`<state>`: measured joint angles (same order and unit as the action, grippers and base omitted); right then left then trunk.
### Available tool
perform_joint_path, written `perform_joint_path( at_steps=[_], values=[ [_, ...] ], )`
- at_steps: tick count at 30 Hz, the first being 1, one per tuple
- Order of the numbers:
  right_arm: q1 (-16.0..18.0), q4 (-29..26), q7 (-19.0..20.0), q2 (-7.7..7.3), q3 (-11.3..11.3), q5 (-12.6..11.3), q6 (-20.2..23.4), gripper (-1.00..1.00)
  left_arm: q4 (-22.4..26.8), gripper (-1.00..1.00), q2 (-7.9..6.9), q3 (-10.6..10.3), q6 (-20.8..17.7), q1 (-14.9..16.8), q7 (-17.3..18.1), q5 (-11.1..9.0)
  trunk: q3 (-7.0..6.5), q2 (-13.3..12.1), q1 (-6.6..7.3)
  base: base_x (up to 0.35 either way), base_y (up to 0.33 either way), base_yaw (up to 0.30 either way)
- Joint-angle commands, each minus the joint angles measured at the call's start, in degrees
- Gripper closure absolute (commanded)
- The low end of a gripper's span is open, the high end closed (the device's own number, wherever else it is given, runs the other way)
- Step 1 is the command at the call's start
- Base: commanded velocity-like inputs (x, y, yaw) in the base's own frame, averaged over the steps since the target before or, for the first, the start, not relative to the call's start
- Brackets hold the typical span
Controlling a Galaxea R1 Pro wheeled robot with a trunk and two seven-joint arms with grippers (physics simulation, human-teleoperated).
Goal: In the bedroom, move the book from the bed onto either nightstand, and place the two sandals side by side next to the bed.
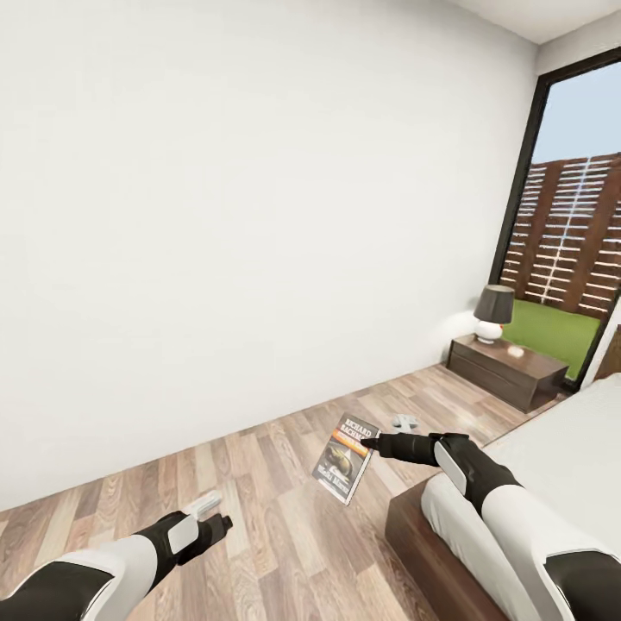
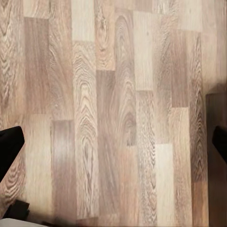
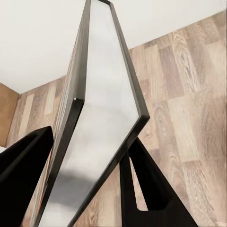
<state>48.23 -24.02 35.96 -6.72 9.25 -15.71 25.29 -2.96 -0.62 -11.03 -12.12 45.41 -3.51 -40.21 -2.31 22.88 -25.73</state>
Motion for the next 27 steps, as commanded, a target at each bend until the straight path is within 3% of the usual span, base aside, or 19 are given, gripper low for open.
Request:
perform_joint_path(
  at_steps=[1,10,27],
  values=[
    [0.0,-0.1,-0.1,-0.05,0.2,-0.8,0.5,1.00,0.0,-1.00,0.00,-0.5,-0.2,0.0,-0.1,-0.6,0.04,0.0,-0.05,0.333,0.109,-0.298],
    [0.0,-0.1,-0.1,-0.05,0.2,-0.8,0.4,1.00,0.0,-1.00,-0.05,-0.5,-0.1,-0.9,-0.1,-0.6,0.10,0.0,-0.05,0.311,0.184,-0.255],
    [0.0,-0.1,0.0,-0.05,0.2,-0.8,0.4,1.00,0.1,-1.00,-0.16,-0.5,-0.1,-1.1,-0.1,-0.6,0.10,0.0,-0.05,0.280,0.241,-0.028]
  ],
)
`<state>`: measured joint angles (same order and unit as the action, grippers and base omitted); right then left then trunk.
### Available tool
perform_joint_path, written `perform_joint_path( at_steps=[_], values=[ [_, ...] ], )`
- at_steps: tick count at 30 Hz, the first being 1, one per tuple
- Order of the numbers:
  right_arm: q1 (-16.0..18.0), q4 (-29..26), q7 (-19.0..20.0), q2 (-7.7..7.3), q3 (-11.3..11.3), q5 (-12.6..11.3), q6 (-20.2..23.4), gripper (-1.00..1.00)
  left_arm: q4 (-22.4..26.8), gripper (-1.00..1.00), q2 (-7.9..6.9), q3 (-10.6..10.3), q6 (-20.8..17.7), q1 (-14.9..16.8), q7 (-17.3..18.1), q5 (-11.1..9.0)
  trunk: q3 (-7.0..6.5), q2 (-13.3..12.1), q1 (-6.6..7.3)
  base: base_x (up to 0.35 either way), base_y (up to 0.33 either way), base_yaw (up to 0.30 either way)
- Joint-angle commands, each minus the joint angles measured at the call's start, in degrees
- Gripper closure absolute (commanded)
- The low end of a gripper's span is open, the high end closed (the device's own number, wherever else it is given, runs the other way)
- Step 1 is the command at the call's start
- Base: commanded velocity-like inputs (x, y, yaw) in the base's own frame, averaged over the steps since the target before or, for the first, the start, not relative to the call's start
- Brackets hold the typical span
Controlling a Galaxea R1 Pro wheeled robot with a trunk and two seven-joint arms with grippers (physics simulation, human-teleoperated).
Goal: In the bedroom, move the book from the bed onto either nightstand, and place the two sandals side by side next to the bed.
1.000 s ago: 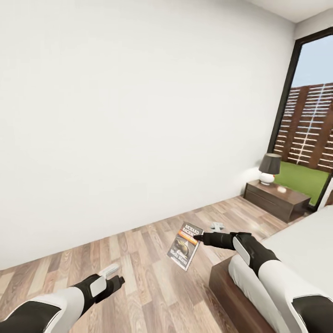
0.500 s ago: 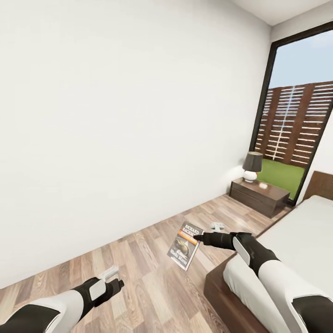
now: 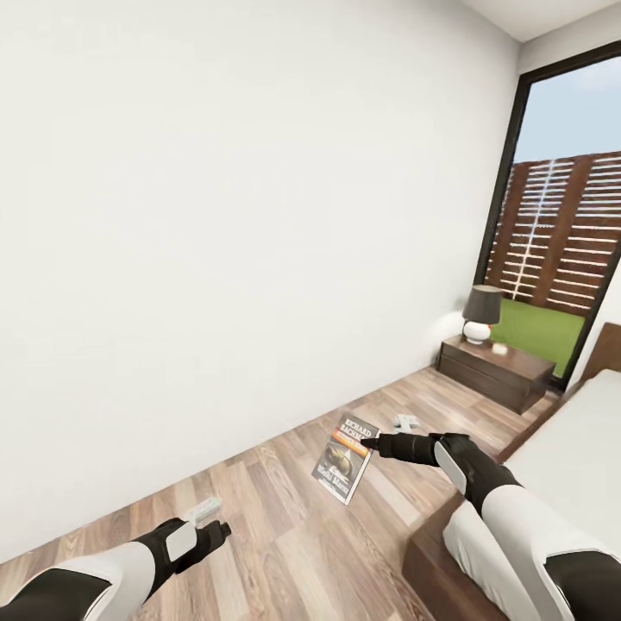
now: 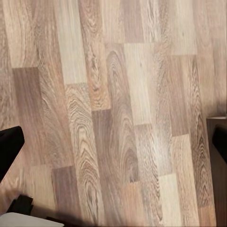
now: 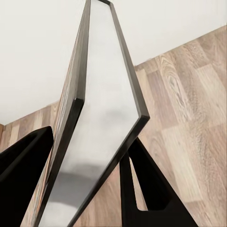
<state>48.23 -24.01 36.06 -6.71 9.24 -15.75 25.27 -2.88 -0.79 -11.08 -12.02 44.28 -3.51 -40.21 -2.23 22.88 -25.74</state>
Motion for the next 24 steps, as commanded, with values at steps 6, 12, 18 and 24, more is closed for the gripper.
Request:
perform_joint_path(
  at_steps=[6,12,18,24],
  values=[
    [0.0,-0.1,-0.1,-0.05,0.3,-0.8,0.5,1.00,0.0,-1.00,0.00,-0.5,-0.2,0.0,-0.1,-0.6,0.02,0.0,-0.05,0.249,0.265,-0.002],
    [0.0,-0.1,-0.1,-0.05,0.3,-0.8,0.5,1.00,0.0,-1.00,0.00,-0.5,-0.2,0.0,-0.1,-0.6,0.02,0.0,-0.05,0.218,0.287,-0.096],
    [0.0,-0.1,-0.1,-0.07,0.3,-0.9,0.5,1.00,0.0,-1.00,0.03,-0.5,-0.2,0.0,-0.1,-0.6,0.02,0.0,-0.05,0.213,0.291,-0.204],
    [0.0,-0.1,-0.1,-0.14,0.3,-0.9,0.5,1.00,0.0,-1.00,0.08,-0.5,-0.1,0.0,-0.1,-0.6,0.02,0.0,-0.05,0.186,0.208,-0.289]
  ],
)
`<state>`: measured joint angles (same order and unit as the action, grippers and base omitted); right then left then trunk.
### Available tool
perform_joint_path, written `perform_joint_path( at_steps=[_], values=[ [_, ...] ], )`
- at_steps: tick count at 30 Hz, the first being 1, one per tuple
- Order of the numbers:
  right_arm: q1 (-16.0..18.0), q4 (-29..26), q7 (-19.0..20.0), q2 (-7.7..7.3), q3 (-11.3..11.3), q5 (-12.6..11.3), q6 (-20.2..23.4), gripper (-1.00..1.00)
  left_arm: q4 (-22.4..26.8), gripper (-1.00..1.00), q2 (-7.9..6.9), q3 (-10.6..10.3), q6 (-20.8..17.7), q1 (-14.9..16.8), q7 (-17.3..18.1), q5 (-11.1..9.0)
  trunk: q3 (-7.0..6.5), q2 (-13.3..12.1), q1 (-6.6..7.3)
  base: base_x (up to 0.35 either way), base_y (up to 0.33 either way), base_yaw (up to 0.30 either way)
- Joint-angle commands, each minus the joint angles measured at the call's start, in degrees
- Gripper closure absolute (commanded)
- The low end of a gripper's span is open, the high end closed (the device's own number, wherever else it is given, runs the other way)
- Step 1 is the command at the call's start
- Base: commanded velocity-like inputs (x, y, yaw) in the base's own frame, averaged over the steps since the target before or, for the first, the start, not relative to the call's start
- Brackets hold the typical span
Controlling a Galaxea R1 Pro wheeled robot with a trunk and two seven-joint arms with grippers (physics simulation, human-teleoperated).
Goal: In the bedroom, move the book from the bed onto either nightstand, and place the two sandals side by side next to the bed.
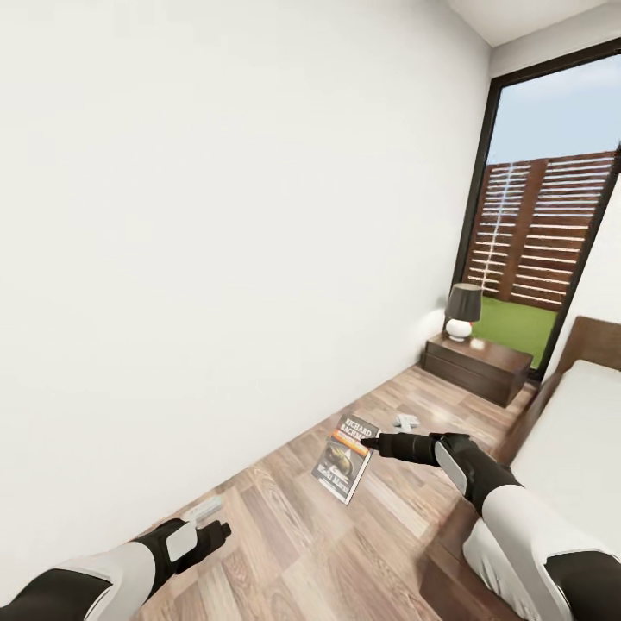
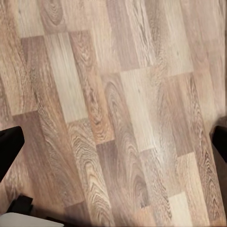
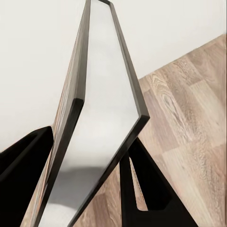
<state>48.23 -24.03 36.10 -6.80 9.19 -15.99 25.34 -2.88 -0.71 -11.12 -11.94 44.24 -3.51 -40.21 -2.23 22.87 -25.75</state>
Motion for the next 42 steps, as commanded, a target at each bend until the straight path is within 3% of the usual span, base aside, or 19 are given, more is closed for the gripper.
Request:
perform_joint_path(
  at_steps=[1,10,21,27,42],
  values=[
    [0.0,0.0,-0.1,-0.05,0.3,-0.6,0.4,1.00,0.0,-1.00,0.00,-0.5,-0.2,0.0,-0.1,-0.6,0.02,0.0,-0.04,0.121,0.089,-0.297],
    [0.0,0.0,-0.1,-0.06,0.3,-0.6,0.4,1.00,0.0,-1.00,0.04,-0.5,0.0,0.0,-0.1,-0.6,0.02,0.0,-0.04,0.028,0.021,-0.279],
    [0.0,0.0,-0.1,-0.06,0.3,-0.6,0.4,1.00,0.0,-1.00,0.07,-0.5,0.0,0.0,-0.1,-0.6,0.02,0.0,-0.04,0.037,0.013,-0.060],
    [0.0,0.0,-0.1,-0.06,0.3,-0.6,0.4,1.00,0.0,-1.00,0.09,-0.5,0.0,0.0,-0.1,-0.6,-0.01,0.0,-0.04,0.238,0.119,-0.080],
    [0.0,0.0,-0.2,-0.39,0.3,-0.6,0.5,1.00,-0.1,-1.00,0.09,-0.5,0.0,0.0,-0.1,-0.6,-0.21,0.0,-0.04,0.301,0.203,-0.290]
  ],
)
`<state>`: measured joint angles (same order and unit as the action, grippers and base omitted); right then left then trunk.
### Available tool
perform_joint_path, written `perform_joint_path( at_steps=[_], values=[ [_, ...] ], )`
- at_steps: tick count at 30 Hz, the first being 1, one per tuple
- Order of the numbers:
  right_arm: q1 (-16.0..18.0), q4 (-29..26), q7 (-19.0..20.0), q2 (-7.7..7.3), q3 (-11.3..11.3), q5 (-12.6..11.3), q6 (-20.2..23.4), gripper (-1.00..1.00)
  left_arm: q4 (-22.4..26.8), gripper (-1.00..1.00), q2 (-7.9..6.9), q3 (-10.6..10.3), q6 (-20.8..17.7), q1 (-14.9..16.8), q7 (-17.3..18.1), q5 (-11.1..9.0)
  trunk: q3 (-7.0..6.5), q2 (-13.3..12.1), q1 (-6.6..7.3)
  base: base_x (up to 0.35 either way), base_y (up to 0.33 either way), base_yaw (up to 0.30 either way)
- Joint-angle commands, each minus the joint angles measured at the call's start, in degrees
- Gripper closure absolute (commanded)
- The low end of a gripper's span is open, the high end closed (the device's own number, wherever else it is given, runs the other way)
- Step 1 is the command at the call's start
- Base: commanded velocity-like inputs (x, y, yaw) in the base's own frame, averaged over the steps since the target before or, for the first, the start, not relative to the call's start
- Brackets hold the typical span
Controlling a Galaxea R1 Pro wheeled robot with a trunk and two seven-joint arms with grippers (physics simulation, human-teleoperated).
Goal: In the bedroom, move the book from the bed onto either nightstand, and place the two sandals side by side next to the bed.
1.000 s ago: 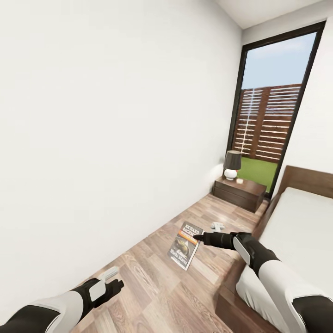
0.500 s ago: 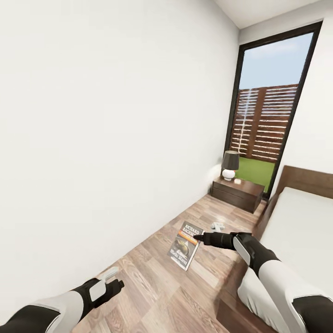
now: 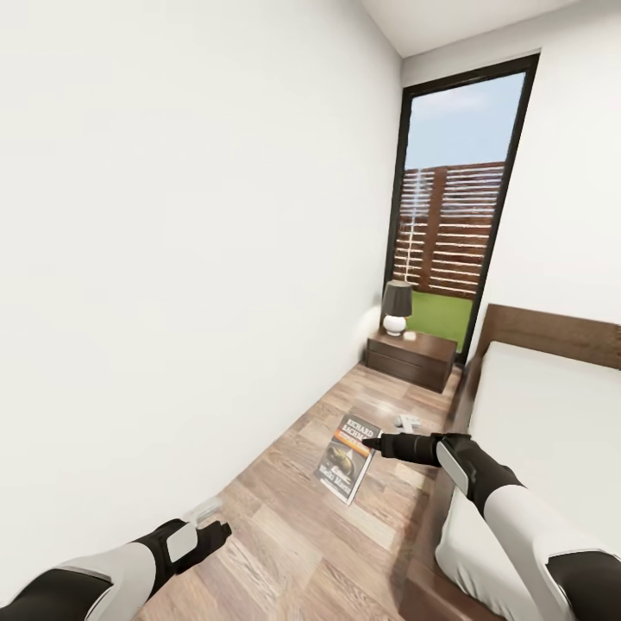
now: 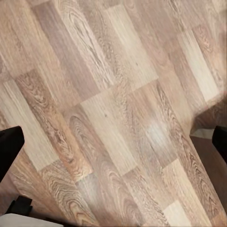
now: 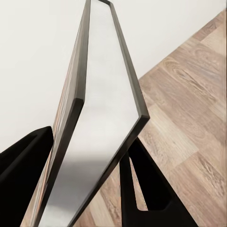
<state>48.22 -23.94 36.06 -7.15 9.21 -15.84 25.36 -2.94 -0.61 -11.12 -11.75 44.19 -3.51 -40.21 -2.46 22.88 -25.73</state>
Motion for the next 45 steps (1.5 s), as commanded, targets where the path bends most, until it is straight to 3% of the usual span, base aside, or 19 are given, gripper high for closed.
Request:
perform_joint_path(
  at_steps=[1,13,25,45],
  values=[
    [0.0,-0.1,-0.1,-0.06,0.3,-0.8,0.4,1.00,0.0,-1.00,0.00,-0.5,-0.2,0.0,-0.1,-0.6,0.02,0.0,-0.05,0.297,0.223,-0.299],
    [0.0,-0.1,0.0,-0.30,0.2,-0.8,0.5,1.00,0.0,-1.00,0.00,-0.5,-0.2,0.0,-0.1,-0.6,0.02,0.0,-0.05,0.236,0.187,-0.291],
    [0.0,0.0,0.0,-0.58,0.2,-0.8,0.4,1.00,0.0,-1.00,0.00,-0.5,-0.2,0.0,-0.1,-0.6,-0.33,0.0,-0.05,0.164,0.234,-0.115],
    [0.0,0.0,0.0,-0.64,0.3,-0.8,0.5,1.00,0.0,-1.00,0.00,-0.5,-0.2,0.0,-0.1,-0.6,-1.15,0.0,-0.05,0.042,0.053,-0.149]
  ],
)
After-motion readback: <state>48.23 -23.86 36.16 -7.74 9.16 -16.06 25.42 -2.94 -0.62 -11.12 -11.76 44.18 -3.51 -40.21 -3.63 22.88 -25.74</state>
